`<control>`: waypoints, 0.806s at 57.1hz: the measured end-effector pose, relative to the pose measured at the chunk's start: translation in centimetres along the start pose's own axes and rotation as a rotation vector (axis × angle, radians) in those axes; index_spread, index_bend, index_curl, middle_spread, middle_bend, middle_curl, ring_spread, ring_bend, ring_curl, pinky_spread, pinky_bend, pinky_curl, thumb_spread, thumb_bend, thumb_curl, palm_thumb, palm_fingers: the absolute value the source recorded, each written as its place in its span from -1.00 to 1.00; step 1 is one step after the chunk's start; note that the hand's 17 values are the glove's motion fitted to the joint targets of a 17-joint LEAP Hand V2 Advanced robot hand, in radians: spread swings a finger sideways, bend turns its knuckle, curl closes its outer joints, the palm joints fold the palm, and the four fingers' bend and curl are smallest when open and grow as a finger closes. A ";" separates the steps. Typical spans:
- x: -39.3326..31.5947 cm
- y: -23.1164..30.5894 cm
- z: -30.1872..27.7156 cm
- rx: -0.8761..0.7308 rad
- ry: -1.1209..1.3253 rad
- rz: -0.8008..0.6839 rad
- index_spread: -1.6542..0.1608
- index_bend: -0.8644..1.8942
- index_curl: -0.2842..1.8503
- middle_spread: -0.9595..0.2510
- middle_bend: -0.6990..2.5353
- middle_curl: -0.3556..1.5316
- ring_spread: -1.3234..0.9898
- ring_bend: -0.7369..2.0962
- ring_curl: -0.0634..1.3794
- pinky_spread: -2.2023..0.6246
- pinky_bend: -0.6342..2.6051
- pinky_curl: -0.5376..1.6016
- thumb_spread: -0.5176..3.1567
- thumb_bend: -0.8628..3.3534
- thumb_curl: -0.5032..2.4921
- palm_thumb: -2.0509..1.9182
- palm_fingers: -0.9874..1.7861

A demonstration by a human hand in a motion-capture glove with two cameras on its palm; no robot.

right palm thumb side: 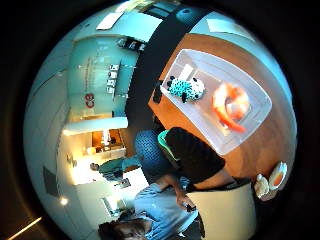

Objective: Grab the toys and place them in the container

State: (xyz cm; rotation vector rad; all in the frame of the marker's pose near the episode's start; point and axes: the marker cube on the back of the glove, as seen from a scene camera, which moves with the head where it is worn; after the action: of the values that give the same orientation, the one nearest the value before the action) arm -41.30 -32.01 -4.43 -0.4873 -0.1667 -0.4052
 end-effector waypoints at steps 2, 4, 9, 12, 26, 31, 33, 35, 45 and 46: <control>1.3 0.7 -0.3 0.007 0.007 0.020 0.51 -0.31 -0.51 0.68 -0.49 -0.29 0.13 -0.27 -0.48 0.53 0.21 -0.13 0.04 -0.61 -0.44 0.00 -0.47; 2.8 1.6 -0.5 0.008 0.020 0.045 0.51 -0.31 -0.52 0.68 -0.49 -0.30 0.14 -0.28 -0.48 0.54 0.20 -0.14 0.03 -0.61 -0.44 0.00 -0.47; 7.7 4.3 -0.4 -0.004 0.065 0.151 0.50 -0.31 -0.54 0.68 -0.49 -0.32 0.15 -0.29 -0.49 0.57 0.17 -0.15 0.02 -0.61 -0.46 0.00 -0.47; 10.9 6.1 0.2 -0.025 0.098 0.229 0.50 -0.30 -0.54 0.68 -0.49 -0.33 0.15 -0.32 -0.49 0.58 0.15 -0.16 0.01 -0.61 -0.46 0.00 -0.47; 21.8 12.5 4.9 -0.148 0.062 0.486 0.49 -0.29 -0.54 0.67 -0.52 -0.39 0.17 -0.39 -0.57 0.62 0.14 -0.18 0.00 -0.61 -0.48 0.01 -0.54; 23.6 13.7 6.0 -0.145 0.015 0.520 0.49 -0.29 -0.54 0.66 -0.52 -0.41 0.17 -0.39 -0.59 0.63 0.14 -0.17 0.00 -0.60 -0.48 0.02 -0.54; 24.0 14.1 6.6 -0.153 0.002 0.527 0.48 -0.29 -0.54 0.66 -0.52 -0.42 0.17 -0.39 -0.60 0.63 0.14 -0.17 0.00 -0.60 -0.48 0.02 -0.54; 24.3 14.3 7.1 -0.164 -0.002 0.529 0.48 -0.29 -0.54 0.66 -0.52 -0.43 0.17 -0.39 -0.60 0.63 0.14 -0.17 0.00 -0.60 -0.48 0.02 -0.54; 24.3 14.1 11.3 -0.257 0.025 0.550 0.48 -0.29 -0.54 0.66 -0.52 -0.45 0.17 -0.39 -0.64 0.63 0.15 -0.17 0.00 -0.60 -0.48 0.02 -0.53; 24.3 14.0 11.8 -0.270 0.032 0.556 0.48 -0.29 -0.54 0.66 -0.52 -0.45 0.17 -0.39 -0.64 0.63 0.16 -0.17 0.00 -0.60 -0.48 0.02 -0.53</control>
State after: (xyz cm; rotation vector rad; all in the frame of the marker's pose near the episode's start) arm -14.14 -23.18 6.10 -0.7653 0.0592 0.1121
